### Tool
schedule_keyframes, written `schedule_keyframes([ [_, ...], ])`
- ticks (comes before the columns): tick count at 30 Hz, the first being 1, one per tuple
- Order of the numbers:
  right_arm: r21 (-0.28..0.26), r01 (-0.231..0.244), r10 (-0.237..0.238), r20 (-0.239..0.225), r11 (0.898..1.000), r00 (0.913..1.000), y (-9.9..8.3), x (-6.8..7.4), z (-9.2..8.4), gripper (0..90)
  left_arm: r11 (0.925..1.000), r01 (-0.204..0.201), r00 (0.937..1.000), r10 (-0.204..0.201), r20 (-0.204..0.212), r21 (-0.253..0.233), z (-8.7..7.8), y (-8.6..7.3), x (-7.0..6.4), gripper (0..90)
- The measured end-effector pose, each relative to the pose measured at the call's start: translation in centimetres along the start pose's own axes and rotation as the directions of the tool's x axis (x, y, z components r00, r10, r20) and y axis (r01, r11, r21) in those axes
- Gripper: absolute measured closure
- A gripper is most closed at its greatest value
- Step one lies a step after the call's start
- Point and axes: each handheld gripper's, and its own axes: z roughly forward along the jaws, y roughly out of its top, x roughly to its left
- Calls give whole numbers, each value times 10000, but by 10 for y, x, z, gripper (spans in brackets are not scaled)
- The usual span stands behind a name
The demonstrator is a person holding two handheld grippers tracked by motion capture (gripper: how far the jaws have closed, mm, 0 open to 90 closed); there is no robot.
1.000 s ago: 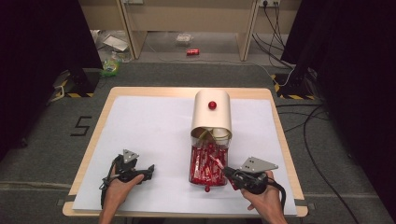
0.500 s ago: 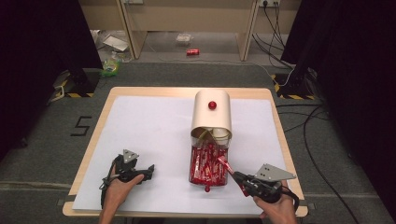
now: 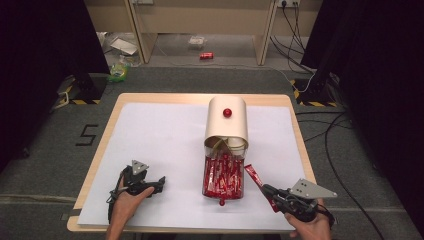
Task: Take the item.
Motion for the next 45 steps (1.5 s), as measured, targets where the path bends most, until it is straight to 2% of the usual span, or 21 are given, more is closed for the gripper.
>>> schedule_keyframes([
  [11, -73, -353, 357, 611, 9994, 9975, -5, -21, -5, 864, 10000, 3, 10000, -3, 2, -1, 0, 0, 0, 75],
  [14, -3, -332, 331, 794, 9994, 9963, -7, -27, -5, 864, 10000, 0, 10000, 0, 4, -2, 0, 0, 0, 75],
  [19, 93, -561, 548, 1057, 9984, 9929, -13, -38, -2, 864, 10000, 9, 10000, -9, 0, -12, 0, 0, 0, 75],
  [30, 360, -977, 884, 2050, 9946, 9748, -26, -70, -1, 864, 10000, -4, 10000, 4, -3, 0, 0, 0, 0, 74],
  [38, 444, -1295, 1154, 2377, 9906, 9644, -31, -83, 2, 864, 10000, -3, 10000, 3, -3, 3, 0, 0, 0, 75],
  [45, 567, -1391, 1191, 2681, 9887, 9560, -34, -94, 7, 864, 10000, -4, 10000, 4, -5, 5, 0, 0, 0, 74],
])
